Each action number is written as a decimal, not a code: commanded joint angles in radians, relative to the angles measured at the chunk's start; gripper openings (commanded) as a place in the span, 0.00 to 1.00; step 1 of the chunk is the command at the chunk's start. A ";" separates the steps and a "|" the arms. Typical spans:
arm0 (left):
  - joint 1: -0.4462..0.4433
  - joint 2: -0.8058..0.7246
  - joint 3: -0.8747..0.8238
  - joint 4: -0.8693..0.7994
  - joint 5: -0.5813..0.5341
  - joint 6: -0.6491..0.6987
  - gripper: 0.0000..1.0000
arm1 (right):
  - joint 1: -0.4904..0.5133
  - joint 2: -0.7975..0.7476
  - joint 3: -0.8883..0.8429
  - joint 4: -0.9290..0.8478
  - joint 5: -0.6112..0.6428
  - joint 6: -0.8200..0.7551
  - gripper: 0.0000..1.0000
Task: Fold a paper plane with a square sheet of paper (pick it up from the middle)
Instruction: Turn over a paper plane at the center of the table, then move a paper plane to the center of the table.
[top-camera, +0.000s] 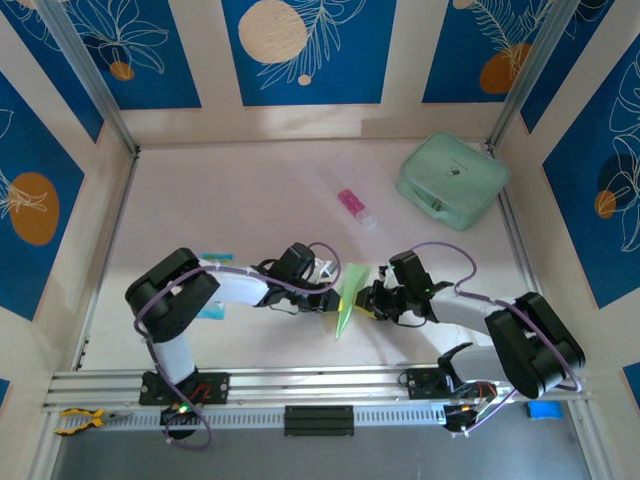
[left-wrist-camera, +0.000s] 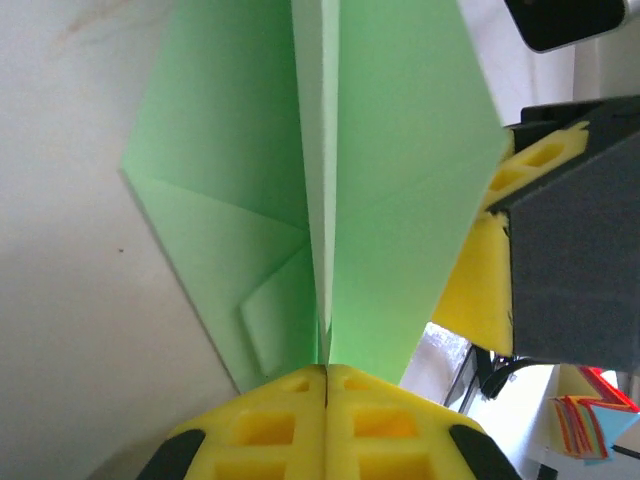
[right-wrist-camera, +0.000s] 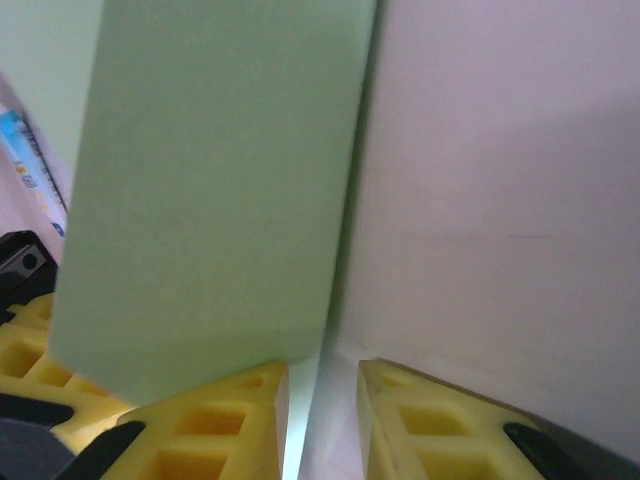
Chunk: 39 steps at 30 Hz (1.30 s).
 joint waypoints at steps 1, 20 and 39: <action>-0.007 -0.084 0.024 -0.125 -0.102 0.087 0.01 | 0.001 -0.063 0.019 -0.050 0.026 0.013 0.29; -0.023 -0.184 0.070 -0.430 -0.381 0.207 0.00 | 0.148 0.067 0.193 0.040 0.025 0.030 0.44; -0.033 -0.229 0.050 -0.409 -0.394 0.206 0.19 | 0.143 0.242 0.222 0.061 0.042 0.070 0.15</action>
